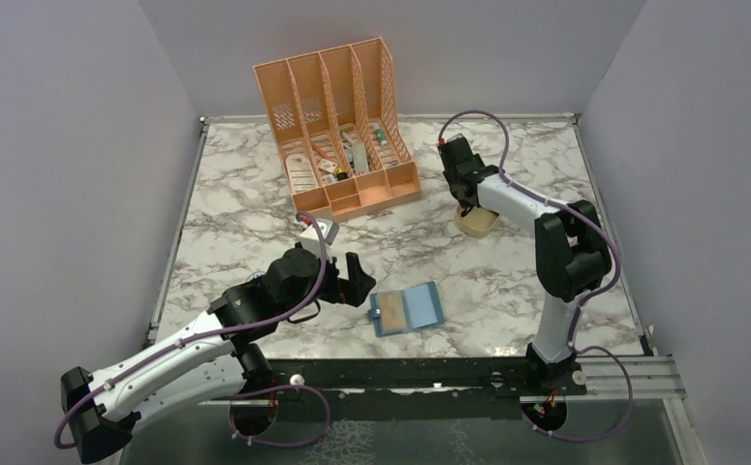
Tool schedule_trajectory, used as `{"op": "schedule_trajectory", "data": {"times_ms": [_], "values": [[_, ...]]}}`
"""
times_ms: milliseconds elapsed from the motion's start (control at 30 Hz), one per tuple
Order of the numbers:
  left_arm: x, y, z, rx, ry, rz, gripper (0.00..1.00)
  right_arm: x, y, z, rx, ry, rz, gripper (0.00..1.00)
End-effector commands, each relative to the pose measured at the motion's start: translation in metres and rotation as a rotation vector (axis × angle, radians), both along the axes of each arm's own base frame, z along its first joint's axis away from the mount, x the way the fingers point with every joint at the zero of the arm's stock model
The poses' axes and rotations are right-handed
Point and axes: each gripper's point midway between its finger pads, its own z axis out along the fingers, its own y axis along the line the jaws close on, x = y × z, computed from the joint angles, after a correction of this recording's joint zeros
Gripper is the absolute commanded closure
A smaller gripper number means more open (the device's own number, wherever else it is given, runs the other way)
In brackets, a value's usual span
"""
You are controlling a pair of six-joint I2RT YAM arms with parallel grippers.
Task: Put the credit cards into the card holder
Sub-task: Pick up the credit card from the storage box.
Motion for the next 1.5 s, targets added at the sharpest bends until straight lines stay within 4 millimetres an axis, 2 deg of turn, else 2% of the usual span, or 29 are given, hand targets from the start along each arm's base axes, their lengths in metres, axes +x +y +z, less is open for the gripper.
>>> {"op": "schedule_trajectory", "data": {"times_ms": [0,267,600,733,867,1000,1233,1467], "values": [[0.0,0.01,0.002,0.031,-0.018,0.011,0.01,0.019,-0.015,0.008,-0.138,-0.036,-0.001,0.52],[-0.002,0.013,0.004,0.003,-0.024,0.021,0.01,0.026,-0.027,0.01,-0.217,-0.056,-0.024,0.54],[-0.005,0.018,0.006,-0.024,-0.036,0.031,0.01,0.026,-0.026,-0.005,-0.201,-0.025,-0.001,0.57],[-0.005,0.019,0.007,-0.026,-0.04,0.035,0.01,0.024,-0.024,-0.012,-0.194,-0.003,0.014,0.53],[-0.005,0.019,0.006,-0.024,-0.036,0.039,0.01,0.023,-0.03,-0.017,-0.223,0.004,-0.006,0.53],[-0.004,0.019,0.006,-0.024,-0.036,0.041,0.01,0.025,-0.035,-0.011,-0.242,-0.018,-0.034,0.58],[-0.003,0.02,0.005,-0.018,-0.037,0.049,0.01,0.028,-0.035,0.01,-0.222,-0.071,-0.052,0.67],[-0.003,0.02,0.003,-0.013,-0.035,0.05,0.01,0.027,-0.033,0.013,-0.209,-0.069,-0.053,0.72]]}}
